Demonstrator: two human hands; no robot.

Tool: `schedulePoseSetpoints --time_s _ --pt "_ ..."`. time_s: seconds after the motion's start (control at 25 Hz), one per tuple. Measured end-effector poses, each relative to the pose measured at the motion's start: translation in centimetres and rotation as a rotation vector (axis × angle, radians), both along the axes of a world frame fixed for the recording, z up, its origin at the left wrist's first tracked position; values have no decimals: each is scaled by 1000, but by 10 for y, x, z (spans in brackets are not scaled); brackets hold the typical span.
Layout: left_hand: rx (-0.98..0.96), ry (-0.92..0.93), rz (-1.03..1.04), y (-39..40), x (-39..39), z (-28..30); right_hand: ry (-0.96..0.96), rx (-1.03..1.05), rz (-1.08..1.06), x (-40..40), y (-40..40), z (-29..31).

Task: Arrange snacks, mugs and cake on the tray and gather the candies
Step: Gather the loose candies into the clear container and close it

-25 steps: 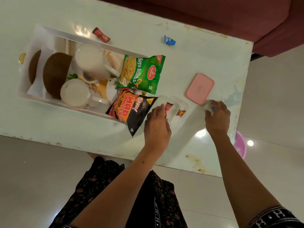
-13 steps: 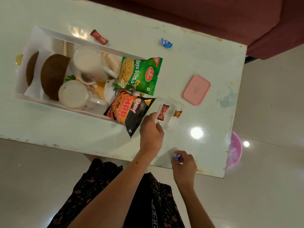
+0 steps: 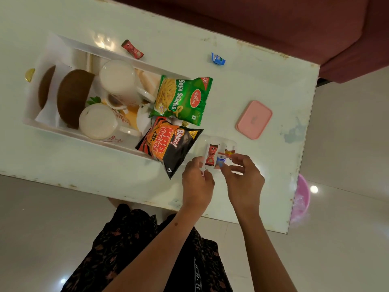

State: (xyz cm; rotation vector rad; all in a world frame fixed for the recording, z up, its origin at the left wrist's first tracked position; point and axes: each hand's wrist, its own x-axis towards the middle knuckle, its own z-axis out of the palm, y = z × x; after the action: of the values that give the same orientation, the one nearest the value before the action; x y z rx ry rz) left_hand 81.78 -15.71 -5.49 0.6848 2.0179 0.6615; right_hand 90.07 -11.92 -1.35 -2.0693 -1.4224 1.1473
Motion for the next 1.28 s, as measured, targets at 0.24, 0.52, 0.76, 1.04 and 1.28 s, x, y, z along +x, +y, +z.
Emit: schedulePoseSetpoints --time_s 0.24,0.52,0.76,1.04,1.28 --pt "-230 -84 -131 -8 -1 33 -47 106 -18 -4 41 -8" --pt "-223 -220 -282 -9 -55 97 -187 230 330 -56 187 -35" --pt "311 -121 -77 53 -141 136 -490 52 989 -97 248 -61" --pt "379 355 -174 172 -238 76 -460 113 829 -88 220 -81" --pt "-34 696 -554 220 -279 9 -490 143 634 -79 159 -83"
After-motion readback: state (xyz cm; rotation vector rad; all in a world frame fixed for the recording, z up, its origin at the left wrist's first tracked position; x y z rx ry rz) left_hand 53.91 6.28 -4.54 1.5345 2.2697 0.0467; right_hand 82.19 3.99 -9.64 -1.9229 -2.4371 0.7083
